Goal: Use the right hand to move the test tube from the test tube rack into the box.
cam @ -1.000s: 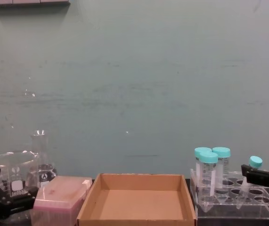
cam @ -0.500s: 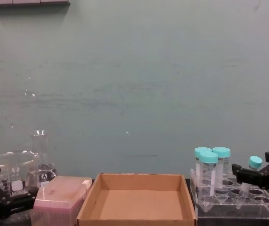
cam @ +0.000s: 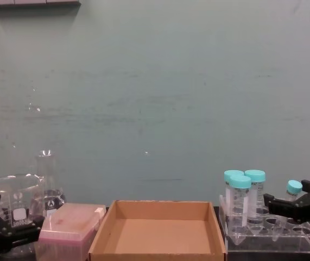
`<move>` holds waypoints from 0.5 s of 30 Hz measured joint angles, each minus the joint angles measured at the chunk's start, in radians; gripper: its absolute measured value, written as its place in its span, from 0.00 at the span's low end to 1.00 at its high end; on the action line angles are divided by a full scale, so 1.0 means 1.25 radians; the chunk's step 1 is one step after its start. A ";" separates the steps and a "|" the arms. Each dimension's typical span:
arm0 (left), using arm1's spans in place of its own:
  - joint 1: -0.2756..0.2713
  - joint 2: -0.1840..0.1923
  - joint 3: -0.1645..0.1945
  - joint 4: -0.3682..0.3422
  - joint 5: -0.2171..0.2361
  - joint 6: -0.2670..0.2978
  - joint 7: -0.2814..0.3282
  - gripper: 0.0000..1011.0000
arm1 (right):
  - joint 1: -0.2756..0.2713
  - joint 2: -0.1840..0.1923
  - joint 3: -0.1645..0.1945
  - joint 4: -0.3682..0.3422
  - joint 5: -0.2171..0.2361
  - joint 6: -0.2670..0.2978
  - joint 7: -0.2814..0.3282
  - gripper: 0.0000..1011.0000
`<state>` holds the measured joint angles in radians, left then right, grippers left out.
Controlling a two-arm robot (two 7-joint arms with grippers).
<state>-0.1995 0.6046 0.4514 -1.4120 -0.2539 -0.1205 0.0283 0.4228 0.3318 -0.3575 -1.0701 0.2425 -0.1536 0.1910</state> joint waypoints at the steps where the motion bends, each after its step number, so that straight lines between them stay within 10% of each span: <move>1: 0.000 0.000 0.000 0.000 0.000 0.000 0.000 0.99 | 0.001 -0.001 0.001 0.002 -0.001 -0.002 0.001 0.99; 15: 0.000 0.000 0.000 0.000 0.000 0.000 0.000 0.99 | 0.002 -0.003 0.003 0.007 -0.004 -0.012 0.006 0.93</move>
<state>-0.1995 0.6047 0.4514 -1.4120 -0.2539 -0.1205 0.0283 0.4253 0.3277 -0.3534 -1.0615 0.2375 -0.1689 0.1991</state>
